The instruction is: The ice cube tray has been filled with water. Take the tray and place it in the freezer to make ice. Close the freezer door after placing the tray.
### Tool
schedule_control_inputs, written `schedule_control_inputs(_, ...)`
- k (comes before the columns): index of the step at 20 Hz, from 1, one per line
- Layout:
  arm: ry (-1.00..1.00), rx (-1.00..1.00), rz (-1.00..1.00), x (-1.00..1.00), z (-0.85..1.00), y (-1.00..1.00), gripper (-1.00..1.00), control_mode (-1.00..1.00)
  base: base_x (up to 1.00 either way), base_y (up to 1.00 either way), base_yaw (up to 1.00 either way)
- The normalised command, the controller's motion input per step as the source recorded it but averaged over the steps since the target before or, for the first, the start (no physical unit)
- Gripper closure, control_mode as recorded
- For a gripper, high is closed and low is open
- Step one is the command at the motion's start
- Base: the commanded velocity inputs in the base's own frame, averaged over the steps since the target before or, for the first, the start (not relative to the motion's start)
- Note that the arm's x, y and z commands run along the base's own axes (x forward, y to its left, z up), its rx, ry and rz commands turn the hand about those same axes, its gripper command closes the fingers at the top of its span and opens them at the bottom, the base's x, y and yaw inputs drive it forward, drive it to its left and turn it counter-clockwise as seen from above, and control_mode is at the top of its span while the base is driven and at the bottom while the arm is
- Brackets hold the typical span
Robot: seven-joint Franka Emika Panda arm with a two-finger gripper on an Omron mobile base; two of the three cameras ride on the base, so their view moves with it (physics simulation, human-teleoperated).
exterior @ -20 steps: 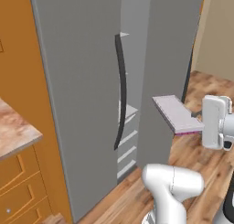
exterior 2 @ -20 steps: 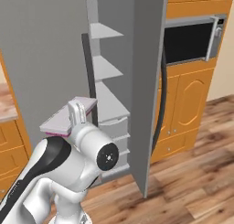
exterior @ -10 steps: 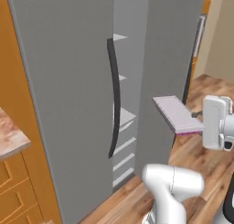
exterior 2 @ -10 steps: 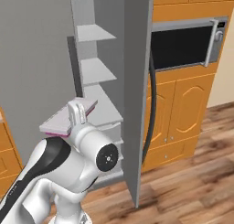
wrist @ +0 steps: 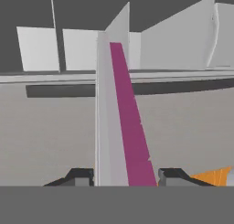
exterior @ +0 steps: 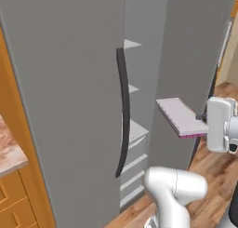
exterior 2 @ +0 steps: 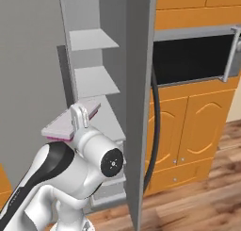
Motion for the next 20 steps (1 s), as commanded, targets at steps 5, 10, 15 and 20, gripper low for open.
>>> schedule_control_inputs(5,0.00,0.00,0.00,0.00,0.00,0.00,1.00,1.00,0.76,-0.06,0.23)
schedule_control_inputs(10,0.00,0.00,0.00,0.00,0.00,0.00,1.00,1.00,0.58,-0.21,0.27)
schedule_control_inputs(15,0.00,0.00,0.00,0.00,0.00,0.00,1.00,1.00,0.49,-0.26,0.28)
schedule_control_inputs(20,0.00,0.00,0.00,0.00,0.00,0.00,1.00,1.00,0.36,-0.27,0.28)
